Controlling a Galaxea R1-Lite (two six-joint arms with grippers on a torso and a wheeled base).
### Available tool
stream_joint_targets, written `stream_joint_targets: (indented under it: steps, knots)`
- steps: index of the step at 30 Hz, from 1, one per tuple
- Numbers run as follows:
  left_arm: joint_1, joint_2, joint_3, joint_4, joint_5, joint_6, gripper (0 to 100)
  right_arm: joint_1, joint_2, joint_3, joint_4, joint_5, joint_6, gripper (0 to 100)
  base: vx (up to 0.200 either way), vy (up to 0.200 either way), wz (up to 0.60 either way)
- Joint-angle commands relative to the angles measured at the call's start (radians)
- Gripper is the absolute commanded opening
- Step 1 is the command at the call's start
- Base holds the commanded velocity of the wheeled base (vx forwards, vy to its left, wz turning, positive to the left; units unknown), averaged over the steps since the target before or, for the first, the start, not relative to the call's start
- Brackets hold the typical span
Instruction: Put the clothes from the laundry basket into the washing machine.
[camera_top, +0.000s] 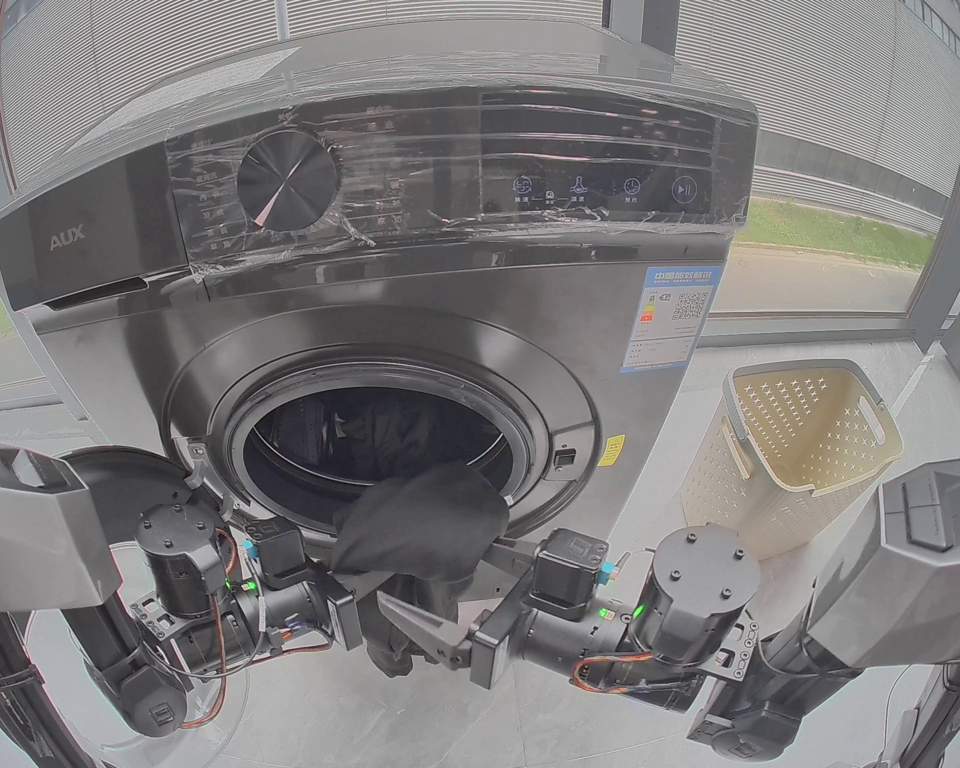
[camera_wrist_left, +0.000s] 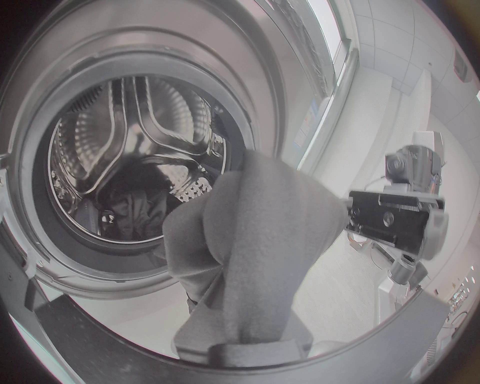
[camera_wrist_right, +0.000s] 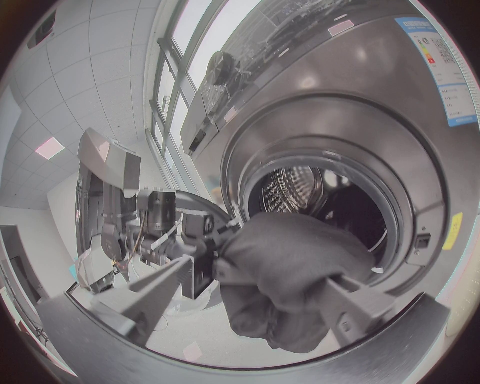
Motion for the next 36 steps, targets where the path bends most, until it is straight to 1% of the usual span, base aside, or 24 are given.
stream_joint_targets:
  steps: [1, 2, 3, 4, 5, 6, 7, 8, 9, 10, 11, 12, 13, 14, 15, 16, 17, 20, 24, 30, 36]
  knots:
    - [0.043, -0.045, -0.019, 0.000, 0.041, -0.021, 0, -0.022, -0.063, 0.112, 0.026, -0.003, -0.001, 100, 0.000, 0.000, 0.00]
    - [0.044, -0.045, -0.025, 0.000, 0.060, -0.027, 0, -0.030, -0.071, 0.146, 0.031, -0.003, -0.004, 100, 0.000, 0.000, 0.00]
    - [0.044, -0.045, -0.026, 0.000, 0.067, -0.030, 0, -0.033, -0.074, 0.163, 0.034, -0.003, -0.004, 100, 0.000, 0.000, 0.00]
    - [0.046, -0.043, -0.037, 0.000, 0.110, -0.033, 0, -0.045, -0.089, 0.215, 0.039, -0.003, -0.007, 100, 0.000, 0.000, 0.00]
    - [0.043, -0.042, -0.043, 0.000, 0.139, -0.035, 0, -0.048, -0.100, 0.239, 0.040, -0.003, -0.009, 100, 0.000, 0.000, 0.00]
    - [0.038, -0.035, -0.055, 0.000, 0.181, -0.035, 0, -0.051, -0.105, 0.258, 0.042, -0.003, -0.009, 100, 0.000, 0.000, 0.00]
    - [0.031, -0.032, -0.063, 0.000, 0.225, -0.041, 0, -0.056, -0.105, 0.273, 0.039, -0.003, -0.010, 100, 0.000, 0.000, 0.00]
    - [0.023, -0.029, -0.069, 0.000, 0.268, -0.052, 0, -0.057, -0.105, 0.274, 0.037, -0.003, -0.009, 100, 0.000, 0.000, 0.00]
    - [0.009, -0.026, -0.083, 0.000, 0.308, -0.070, 0, -0.060, -0.105, 0.276, 0.037, -0.006, -0.006, 100, 0.000, 0.000, 0.00]
    - [0.001, -0.023, -0.095, 0.000, 0.326, -0.079, 0, -0.065, -0.105, 0.276, 0.037, -0.012, -0.006, 100, 0.000, 0.000, 0.00]
    - [-0.005, -0.005, -0.111, 0.001, 0.353, -0.088, 0, -0.079, -0.108, 0.271, 0.036, -0.032, -0.004, 100, 0.000, 0.000, 0.00]
    - [-0.005, -0.005, -0.111, 0.001, 0.353, -0.088, 0, -0.079, -0.108, 0.271, 0.036, -0.032, -0.004, 100, 0.000, 0.000, 0.00]
    - [-0.005, 0.018, -0.121, 0.000, 0.365, -0.076, 0, -0.093, -0.108, 0.270, 0.036, -0.043, -0.003, 100, 0.000, 0.000, 0.00]
    - [-0.006, 0.029, -0.124, 0.001, 0.374, -0.072, 0, -0.102, -0.117, 0.270, 0.036, -0.044, -0.003, 100, 0.000, 0.000, 0.00]
    - [-0.008, 0.035, -0.126, 0.003, 0.391, -0.059, 0, -0.114, -0.123, 0.271, 0.036, -0.044, -0.001, 100, 0.000, 0.000, 0.00]
    - [-0.008, 0.035, -0.126, 0.003, 0.391, -0.059, 0, -0.114, -0.123, 0.271, 0.036, -0.044, -0.001, 100, 0.000, 0.000, 0.00]
    - [-0.008, 0.043, -0.123, 0.003, 0.420, -0.030, 0, -0.131, -0.135, 0.281, 0.036, -0.044, -0.003, 100, 0.000, 0.000, 0.00]
    - [-0.015, 0.064, -0.127, 0.001, 0.428, -0.019, 0, -0.139, -0.148, 0.282, 0.034, -0.044, -0.001, 100, 0.000, 0.000, 0.00]
    - [-0.025, 0.075, -0.172, 0.004, 0.420, -0.019, 0, -0.134, -0.155, 0.281, 0.034, -0.044, -0.001, 100, 0.000, 0.000, 0.00]
    - [-0.022, 0.143, -0.258, 0.004, 0.422, -0.018, 0, -0.131, -0.152, 0.291, 0.026, -0.044, 0.000, 100, 0.200, 0.000, 0.00]
    - [-0.020, 0.173, -0.276, 0.004, 0.423, -0.018, 0, -0.125, -0.157, 0.298, 0.026, -0.044, 0.002, 100, 0.000, 0.000, 0.00]
